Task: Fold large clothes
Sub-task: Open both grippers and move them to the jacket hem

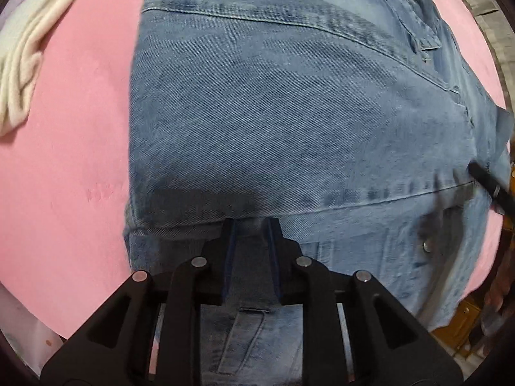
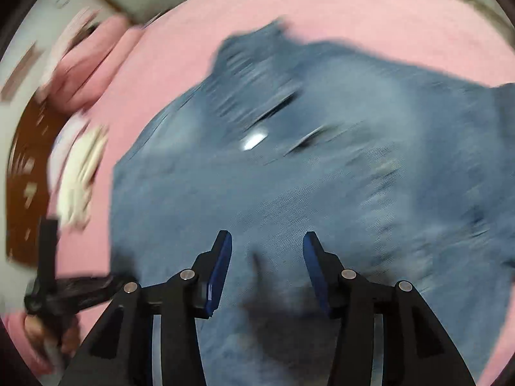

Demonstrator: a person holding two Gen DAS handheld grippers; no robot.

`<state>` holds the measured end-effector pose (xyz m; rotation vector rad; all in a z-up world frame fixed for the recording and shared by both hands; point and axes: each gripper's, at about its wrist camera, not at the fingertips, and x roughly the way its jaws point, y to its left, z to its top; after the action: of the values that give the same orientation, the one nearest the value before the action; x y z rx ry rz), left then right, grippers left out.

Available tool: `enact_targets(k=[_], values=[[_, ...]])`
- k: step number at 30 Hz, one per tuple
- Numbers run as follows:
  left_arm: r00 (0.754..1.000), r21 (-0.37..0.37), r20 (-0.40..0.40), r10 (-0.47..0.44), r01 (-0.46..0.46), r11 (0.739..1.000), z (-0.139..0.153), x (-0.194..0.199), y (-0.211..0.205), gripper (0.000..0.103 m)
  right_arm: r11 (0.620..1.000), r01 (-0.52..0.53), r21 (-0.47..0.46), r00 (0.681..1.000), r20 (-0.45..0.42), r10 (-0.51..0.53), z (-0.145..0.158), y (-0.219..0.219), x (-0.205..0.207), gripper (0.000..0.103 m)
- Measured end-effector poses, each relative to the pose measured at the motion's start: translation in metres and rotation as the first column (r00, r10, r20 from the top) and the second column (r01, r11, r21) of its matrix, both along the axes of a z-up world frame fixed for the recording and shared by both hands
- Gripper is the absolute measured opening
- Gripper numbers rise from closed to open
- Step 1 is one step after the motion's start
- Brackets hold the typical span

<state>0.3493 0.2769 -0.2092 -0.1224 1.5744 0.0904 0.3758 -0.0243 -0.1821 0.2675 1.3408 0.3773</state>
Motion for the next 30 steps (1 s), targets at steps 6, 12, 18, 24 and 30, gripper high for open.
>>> enact_targets(k=[6, 12, 18, 24, 30], values=[[0.999, 0.111, -0.001, 0.043, -0.043, 0.993, 0.008, -0.014, 0.019, 0.027, 0.946, 0.085, -0.312, 0.995, -0.030, -0.099, -0.023, -0.008, -0.018, 0.048], [0.996, 0.176, 0.031, 0.084, -0.088, 0.981, 0.021, -0.041, 0.052, 0.027, 0.890, 0.335, -0.309, 0.934, -0.016, -0.357, -0.004, -0.066, -0.046, 0.046], [0.987, 0.066, 0.043, 0.154, -0.157, 0.985, 0.044, -0.091, 0.089, 0.028, 0.838, 0.502, -0.216, 0.850, -0.055, -0.523, 0.016, -0.106, -0.102, 0.054], [0.982, -0.018, -0.020, 0.188, -0.189, 0.982, 0.043, -0.151, 0.105, 0.031, 0.707, 0.698, -0.115, 0.684, -0.185, -0.705, 0.016, -0.115, -0.195, 0.077], [0.990, -0.057, -0.083, 0.113, -0.118, 0.991, 0.029, -0.190, 0.091, 0.064, 0.725, 0.658, -0.203, 0.652, -0.328, -0.684, -0.003, -0.105, -0.255, 0.080]])
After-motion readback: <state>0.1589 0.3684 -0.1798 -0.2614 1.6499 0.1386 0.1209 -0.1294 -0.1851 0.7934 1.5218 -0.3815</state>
